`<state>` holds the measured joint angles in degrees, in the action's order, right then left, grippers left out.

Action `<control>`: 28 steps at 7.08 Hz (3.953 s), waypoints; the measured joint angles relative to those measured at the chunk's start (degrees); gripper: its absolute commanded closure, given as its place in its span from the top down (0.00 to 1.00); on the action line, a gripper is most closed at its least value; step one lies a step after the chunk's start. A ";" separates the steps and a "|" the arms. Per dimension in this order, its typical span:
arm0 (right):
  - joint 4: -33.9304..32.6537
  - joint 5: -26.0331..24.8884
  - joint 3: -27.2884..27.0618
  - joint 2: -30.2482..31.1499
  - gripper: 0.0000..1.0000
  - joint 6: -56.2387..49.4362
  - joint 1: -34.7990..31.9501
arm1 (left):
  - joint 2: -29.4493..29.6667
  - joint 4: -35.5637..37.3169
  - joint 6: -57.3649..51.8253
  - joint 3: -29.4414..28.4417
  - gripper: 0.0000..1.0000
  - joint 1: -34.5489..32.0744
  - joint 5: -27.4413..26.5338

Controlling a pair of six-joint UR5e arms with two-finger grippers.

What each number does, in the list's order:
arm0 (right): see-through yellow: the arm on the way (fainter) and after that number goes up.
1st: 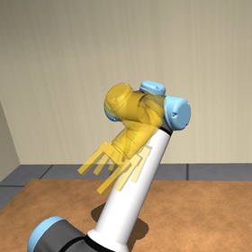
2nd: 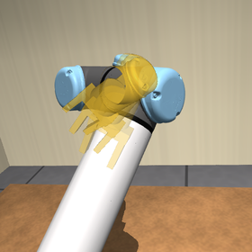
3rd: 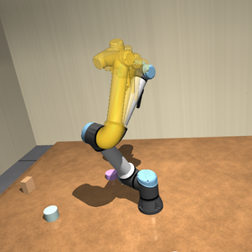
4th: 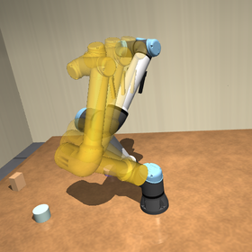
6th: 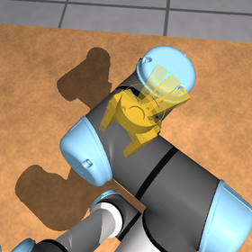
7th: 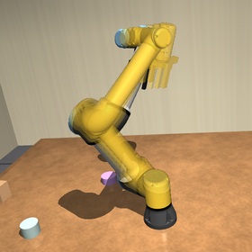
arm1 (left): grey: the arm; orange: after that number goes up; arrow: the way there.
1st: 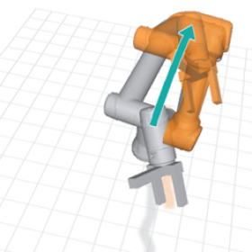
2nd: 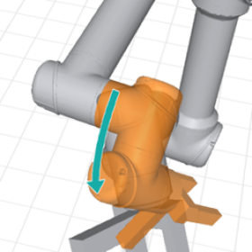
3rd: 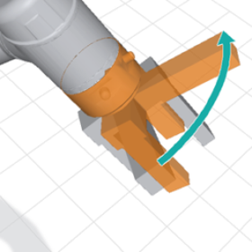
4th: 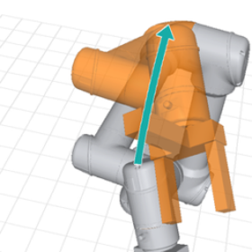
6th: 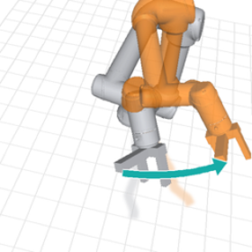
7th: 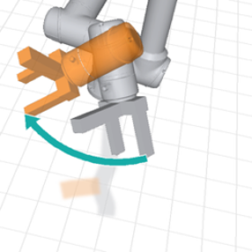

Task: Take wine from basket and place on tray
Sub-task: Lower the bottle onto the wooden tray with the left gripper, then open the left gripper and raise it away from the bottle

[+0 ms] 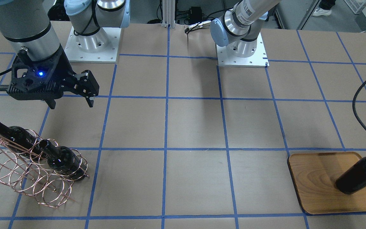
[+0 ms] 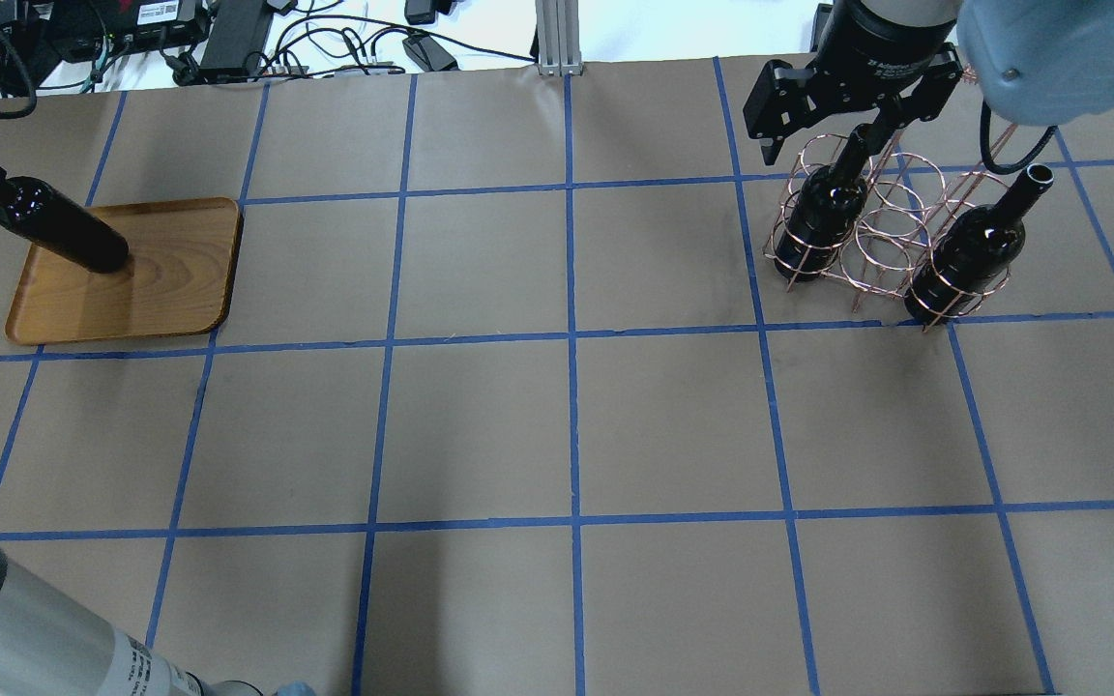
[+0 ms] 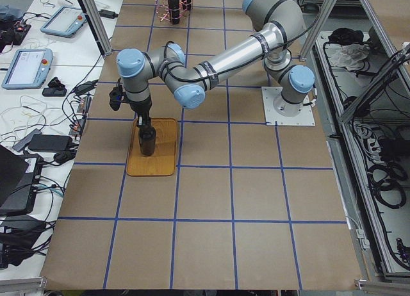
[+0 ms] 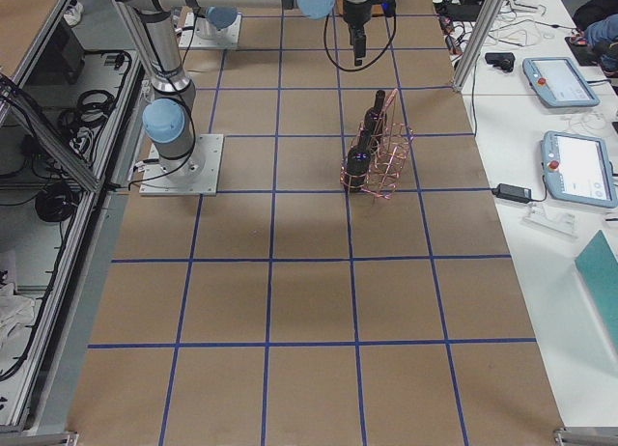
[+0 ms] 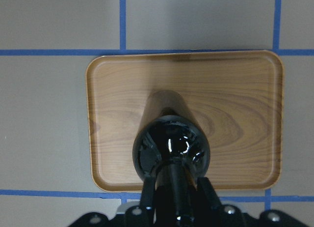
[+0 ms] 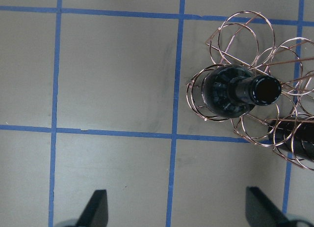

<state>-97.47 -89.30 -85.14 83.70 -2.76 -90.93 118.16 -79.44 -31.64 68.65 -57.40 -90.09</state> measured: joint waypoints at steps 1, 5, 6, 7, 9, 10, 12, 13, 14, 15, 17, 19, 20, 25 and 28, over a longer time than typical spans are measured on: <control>0.03 -0.01 -0.02 -0.02 1.00 0.02 0.00 | 0.03 0.01 -0.02 0.00 0.20 0.00 0.00; 0.07 -0.03 -0.03 -0.03 1.00 0.01 0.04 | 0.03 0.13 -0.33 0.00 0.35 0.35 0.02; -0.13 -0.02 -0.03 -0.03 1.00 -0.20 0.03 | 0.06 0.13 -0.39 0.04 0.36 0.91 0.08; -0.41 -0.02 -0.11 -0.03 1.00 -0.51 0.03 | 0.09 0.10 -0.42 0.10 0.37 1.23 0.26; -0.58 -0.07 -0.25 -0.03 1.00 -0.65 0.04 | 0.13 0.12 -0.44 0.16 0.48 1.38 0.62; -0.57 -0.28 -0.28 -0.03 1.00 -0.66 0.05 | 0.13 0.12 -0.46 0.17 0.66 1.41 0.68; -0.63 -0.70 -0.29 -0.03 1.00 -0.65 0.05 | 0.14 0.16 -0.97 0.17 0.70 1.41 0.70; -0.71 -0.75 -0.29 -0.03 1.00 -0.63 0.05 | 0.13 0.16 -1.16 0.17 0.73 1.48 0.70; -0.81 -0.78 -0.29 -0.03 1.00 -0.65 0.05 | 0.00 0.12 -1.32 0.20 0.74 1.53 0.70; -0.85 -0.81 -0.29 -0.03 1.00 -0.68 0.05 | -0.58 -0.13 -1.43 0.45 0.77 1.49 0.66; -0.87 -0.80 -0.29 -0.02 1.00 -0.69 0.05 | -3.73 -2.57 -1.26 1.94 0.77 0.36 0.29; -1.03 -0.80 -0.29 0.04 1.00 -0.69 0.05 | -8.95 -6.56 -0.58 4.30 0.77 -3.36 -0.21; -1.33 -0.86 -0.29 0.05 1.00 -0.71 0.05 | -11.67 -7.77 1.00 5.86 0.78 -6.62 -0.40; -1.66 -0.94 -0.29 -0.02 1.00 -0.67 0.05 | -21.78 -11.57 25.55 9.96 0.89 -29.28 -0.43; -1.57 -1.04 -0.29 0.05 1.00 -0.65 0.05 | -26.19 -11.94 32.90 12.76 0.97 -36.99 -0.90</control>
<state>-99.04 -90.34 -85.43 83.75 -3.41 -90.88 91.97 -91.38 1.26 81.41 -94.39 -90.99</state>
